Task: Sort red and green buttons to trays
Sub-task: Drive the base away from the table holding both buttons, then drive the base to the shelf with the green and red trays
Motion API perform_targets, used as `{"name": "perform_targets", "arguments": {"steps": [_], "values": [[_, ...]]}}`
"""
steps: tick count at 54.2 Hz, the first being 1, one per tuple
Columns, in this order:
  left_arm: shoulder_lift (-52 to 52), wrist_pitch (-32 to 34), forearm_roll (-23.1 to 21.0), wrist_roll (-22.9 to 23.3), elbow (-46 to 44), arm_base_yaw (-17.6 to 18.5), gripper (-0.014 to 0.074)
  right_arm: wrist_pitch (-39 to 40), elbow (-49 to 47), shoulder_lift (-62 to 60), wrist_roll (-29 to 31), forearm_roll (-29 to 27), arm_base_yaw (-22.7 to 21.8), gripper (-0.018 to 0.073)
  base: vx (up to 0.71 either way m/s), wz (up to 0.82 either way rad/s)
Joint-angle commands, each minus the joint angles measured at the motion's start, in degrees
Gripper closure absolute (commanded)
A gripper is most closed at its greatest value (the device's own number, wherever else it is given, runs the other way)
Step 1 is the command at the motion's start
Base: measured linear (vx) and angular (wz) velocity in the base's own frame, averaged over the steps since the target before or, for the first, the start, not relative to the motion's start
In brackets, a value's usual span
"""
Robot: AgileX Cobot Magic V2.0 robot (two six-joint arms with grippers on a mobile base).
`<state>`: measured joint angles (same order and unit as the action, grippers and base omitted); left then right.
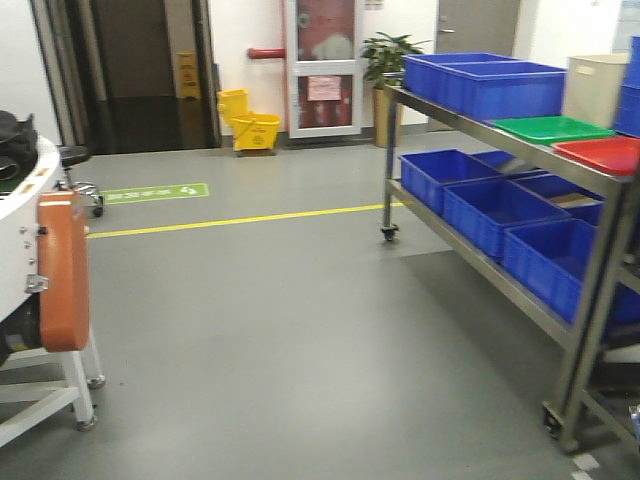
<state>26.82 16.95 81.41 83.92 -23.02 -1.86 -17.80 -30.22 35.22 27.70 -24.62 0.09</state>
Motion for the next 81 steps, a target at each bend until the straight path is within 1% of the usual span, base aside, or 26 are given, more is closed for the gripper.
{"name": "perform_targets", "arguments": {"steps": [1, 46, 81], "values": [[0.24, 0.65, -1.86, 0.46, -1.65, 0.39, 0.0596, 4.24, -1.93, -0.01, 0.61, -0.56, -0.13, 0.0568, 0.28, 0.35], [0.24, 0.63, -1.86, 0.46, -1.65, 0.39, 0.0596, 4.04, -1.93, -0.03, 0.61, -0.56, -0.13, 0.0568, 0.36, 0.23], [0.24, 0.62, -1.86, 0.46, -1.65, 0.39, 0.0596, 3.63, -1.93, -0.09, 0.61, -0.56, -0.13, 0.0568, 0.49, 0.00]]}}
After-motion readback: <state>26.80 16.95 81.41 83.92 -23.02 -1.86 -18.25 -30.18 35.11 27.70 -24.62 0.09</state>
